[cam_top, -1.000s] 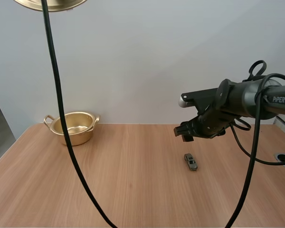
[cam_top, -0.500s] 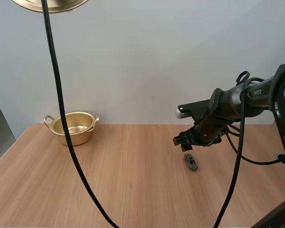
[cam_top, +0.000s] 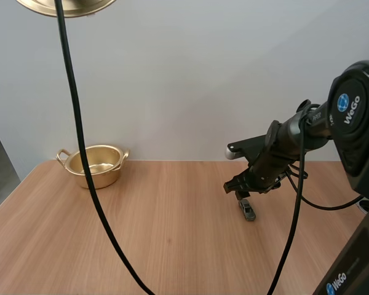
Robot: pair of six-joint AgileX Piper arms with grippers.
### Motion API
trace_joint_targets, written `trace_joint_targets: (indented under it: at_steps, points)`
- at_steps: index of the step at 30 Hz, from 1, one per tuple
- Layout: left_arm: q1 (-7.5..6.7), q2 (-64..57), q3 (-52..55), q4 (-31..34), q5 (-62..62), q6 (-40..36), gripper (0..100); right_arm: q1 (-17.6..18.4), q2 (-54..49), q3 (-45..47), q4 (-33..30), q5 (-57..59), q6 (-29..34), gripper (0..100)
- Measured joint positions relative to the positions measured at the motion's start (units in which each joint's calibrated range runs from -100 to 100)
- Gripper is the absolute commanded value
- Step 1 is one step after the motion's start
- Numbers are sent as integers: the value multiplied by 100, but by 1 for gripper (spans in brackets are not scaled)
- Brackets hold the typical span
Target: Open the pot, put the car inside, and close it
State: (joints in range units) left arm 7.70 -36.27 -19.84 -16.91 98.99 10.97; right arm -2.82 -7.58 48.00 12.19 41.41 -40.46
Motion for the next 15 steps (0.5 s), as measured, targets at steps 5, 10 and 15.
trace_joint_targets:
  at_steps: [5, 10, 15]
  points:
    - [0, 0, 0, 0, -16, 0, 0, 0, 268, 0, 0, 0, -92, 84]
    - [0, 0, 0, 0, -16, 0, 0, 0, 556, 0, 0, 0, -153, 80]
    - [0, 0, 0, 0, -16, 0, 0, 0, 755, 0, 0, 32, -275, 36]
